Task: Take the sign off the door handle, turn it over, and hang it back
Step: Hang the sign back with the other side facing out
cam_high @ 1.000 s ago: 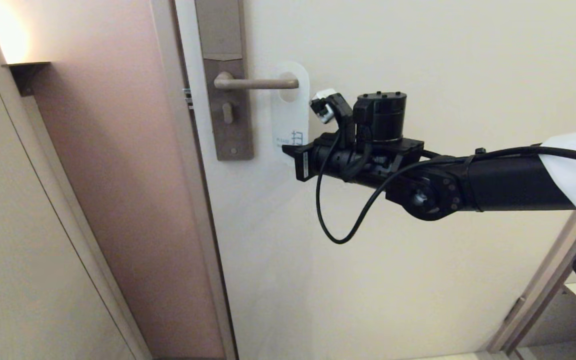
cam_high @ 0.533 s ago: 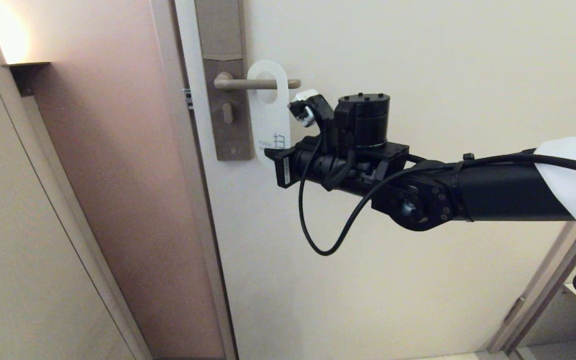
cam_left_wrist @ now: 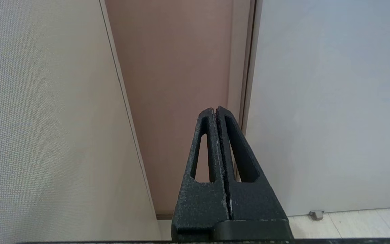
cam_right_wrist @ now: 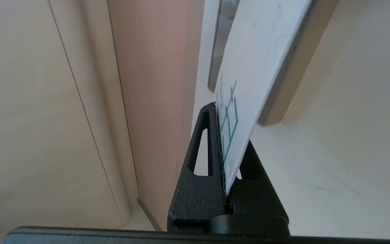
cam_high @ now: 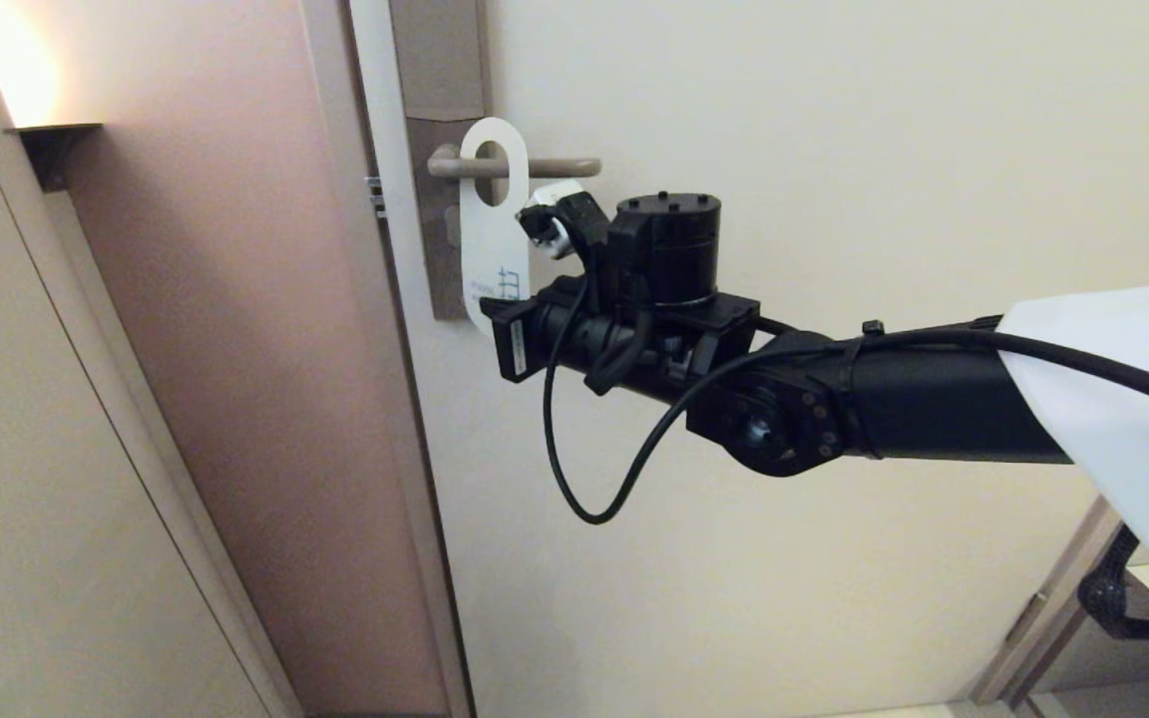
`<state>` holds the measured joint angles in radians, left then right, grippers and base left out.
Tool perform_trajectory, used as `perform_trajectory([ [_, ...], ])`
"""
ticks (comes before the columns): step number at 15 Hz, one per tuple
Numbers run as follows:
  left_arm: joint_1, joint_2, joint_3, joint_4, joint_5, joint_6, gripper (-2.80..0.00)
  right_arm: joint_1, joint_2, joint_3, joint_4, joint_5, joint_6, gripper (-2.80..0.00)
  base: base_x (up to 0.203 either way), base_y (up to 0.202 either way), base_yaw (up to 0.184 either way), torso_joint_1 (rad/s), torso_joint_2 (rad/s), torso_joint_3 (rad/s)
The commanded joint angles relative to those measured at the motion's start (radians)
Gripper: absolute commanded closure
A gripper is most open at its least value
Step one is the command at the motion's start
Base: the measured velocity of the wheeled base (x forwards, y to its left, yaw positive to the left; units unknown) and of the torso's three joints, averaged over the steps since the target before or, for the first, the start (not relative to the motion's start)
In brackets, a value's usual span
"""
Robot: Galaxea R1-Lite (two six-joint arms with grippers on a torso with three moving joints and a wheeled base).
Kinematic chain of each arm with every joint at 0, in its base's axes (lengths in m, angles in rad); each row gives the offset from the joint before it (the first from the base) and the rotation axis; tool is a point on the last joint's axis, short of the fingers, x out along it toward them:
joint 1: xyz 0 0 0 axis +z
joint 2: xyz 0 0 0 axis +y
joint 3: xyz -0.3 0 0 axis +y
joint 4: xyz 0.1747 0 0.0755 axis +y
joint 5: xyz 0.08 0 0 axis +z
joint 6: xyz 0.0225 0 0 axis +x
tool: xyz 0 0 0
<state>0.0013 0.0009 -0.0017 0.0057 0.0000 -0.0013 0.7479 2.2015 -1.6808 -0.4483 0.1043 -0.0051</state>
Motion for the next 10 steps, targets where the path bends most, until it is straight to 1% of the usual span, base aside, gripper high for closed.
perform_trajectory([
  [1,0.000,0.001,0.000,0.000,0.000,0.000,0.00,0.002,0.018,-0.001,-0.003,0.002,-0.001,0.00,0.000,0.000,0.000,0.000,0.00,0.000],
  [3,0.000,0.001,0.000,0.000,0.000,0.000,0.00,0.002,0.020,0.000,-0.003,0.002,-0.001,0.00,0.000,0.000,0.000,0.000,0.00,0.000],
  [4,0.000,0.001,0.000,0.000,0.000,0.000,0.00,0.002,0.020,0.001,-0.003,0.003,-0.001,-2.80,0.000,0.000,0.000,0.000,0.00,0.000],
  [8,0.000,0.001,0.000,0.000,0.000,0.000,0.00,0.003,0.015,0.019,0.000,0.005,0.002,-2.80,0.000,0.000,0.000,0.000,0.00,0.000],
  [10,0.000,0.001,0.000,0.000,0.000,0.000,0.00,0.011,-0.013,0.065,0.002,0.008,0.002,-2.80,0.000,0.000,0.000,0.000,0.00,0.000],
])
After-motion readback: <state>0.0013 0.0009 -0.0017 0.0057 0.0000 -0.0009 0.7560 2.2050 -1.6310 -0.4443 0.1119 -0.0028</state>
